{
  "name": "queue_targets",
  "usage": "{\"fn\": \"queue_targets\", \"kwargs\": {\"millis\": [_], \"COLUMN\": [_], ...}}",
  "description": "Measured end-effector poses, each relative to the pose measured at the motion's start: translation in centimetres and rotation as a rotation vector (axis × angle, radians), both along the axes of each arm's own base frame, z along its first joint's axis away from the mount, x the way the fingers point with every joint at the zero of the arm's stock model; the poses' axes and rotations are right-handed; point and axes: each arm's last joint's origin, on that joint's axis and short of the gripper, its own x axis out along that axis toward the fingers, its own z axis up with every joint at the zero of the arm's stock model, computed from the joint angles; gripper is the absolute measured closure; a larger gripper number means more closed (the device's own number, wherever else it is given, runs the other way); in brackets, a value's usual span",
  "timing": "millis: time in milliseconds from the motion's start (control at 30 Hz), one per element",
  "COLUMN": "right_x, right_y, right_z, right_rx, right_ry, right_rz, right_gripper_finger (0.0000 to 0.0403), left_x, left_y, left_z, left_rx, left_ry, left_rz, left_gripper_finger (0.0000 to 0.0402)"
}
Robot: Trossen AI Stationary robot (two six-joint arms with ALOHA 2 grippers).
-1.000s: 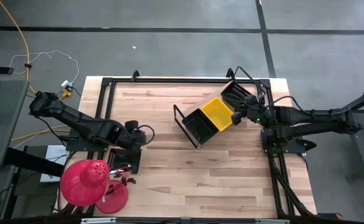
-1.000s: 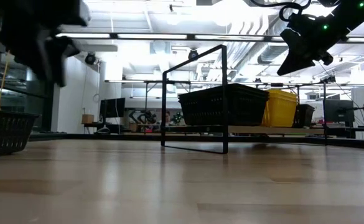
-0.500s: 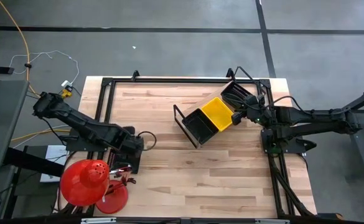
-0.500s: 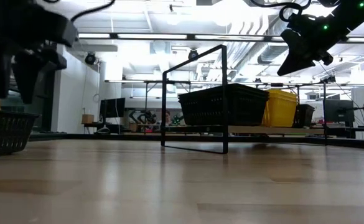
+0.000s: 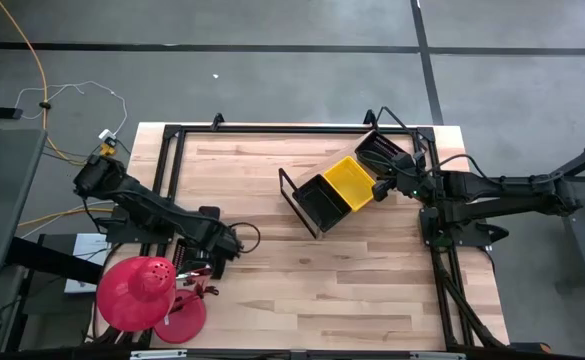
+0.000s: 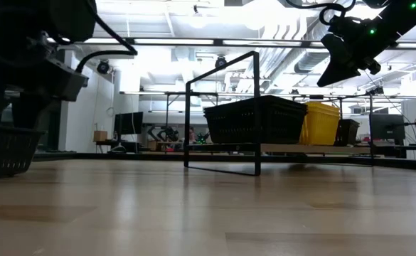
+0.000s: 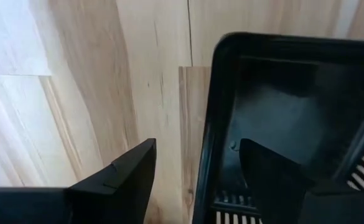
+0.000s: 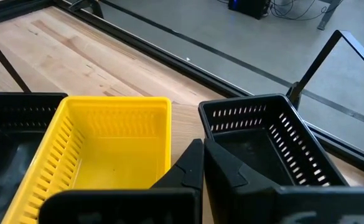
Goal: Stack baskets on shelf by color
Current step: Stack the black bin on top of the black bin on the shelf
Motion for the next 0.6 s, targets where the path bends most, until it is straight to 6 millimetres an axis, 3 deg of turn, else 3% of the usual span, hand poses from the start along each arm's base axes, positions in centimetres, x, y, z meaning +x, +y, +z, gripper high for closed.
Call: {"fn": "queue_targets", "kwargs": {"millis": [167,400,600], "right_x": [0.0,0.0,0.0], "right_y": [0.0,0.0,0.0], "right_z": [0.0,0.0,0.0], "right_rx": [0.001,0.001,0.001], "right_ry": [-0.002,-0.002,-0.008], "right_rz": [-0.002,-0.002,-0.002], "right_gripper_finger": [0.0403,0.0403,0.0403], "left_x": [0.1,0.3,0.9], "left_y": [0.0,0.1,0.6], "left_z": [-0.4,0.0,2.5], "left_rx": [0.01,0.046,0.2], "left_ry": [0.017,-0.01,-0.106], "left_rz": [-0.017,-0.04,-0.07], "left_gripper_finger": [0.0223,0.0383,0.0397]}}
